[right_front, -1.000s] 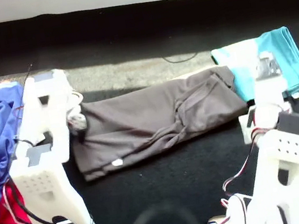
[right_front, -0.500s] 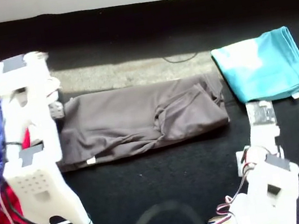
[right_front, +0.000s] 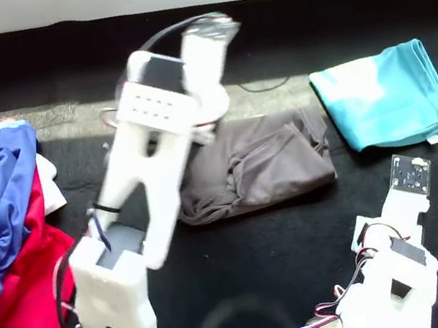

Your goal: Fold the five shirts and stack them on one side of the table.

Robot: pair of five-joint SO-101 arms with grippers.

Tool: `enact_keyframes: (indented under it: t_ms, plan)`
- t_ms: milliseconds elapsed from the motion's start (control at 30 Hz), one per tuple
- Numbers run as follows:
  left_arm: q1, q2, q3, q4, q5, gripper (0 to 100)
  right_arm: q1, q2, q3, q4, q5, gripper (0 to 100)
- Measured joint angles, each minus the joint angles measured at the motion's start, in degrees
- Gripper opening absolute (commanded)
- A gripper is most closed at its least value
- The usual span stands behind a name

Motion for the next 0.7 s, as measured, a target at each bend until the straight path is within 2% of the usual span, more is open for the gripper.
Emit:
enact_keyframes:
  t_ms: [233, 533, 700]
  plan:
    - [9.1, 8.5, -6.9, -7.6, 4.7, 1, 0.0, 0.0, 0.0, 0.0, 0.0, 18.3]
    - [13.0, 21.6, -24.4, -8.9, 8.6, 1, 0.0, 0.0, 0.0, 0.0, 0.0, 18.3]
    - [14.9, 29.2, -28.9, -11.3, 8.6, 1, 0.0, 0.0, 0.0, 0.0, 0.0, 18.3]
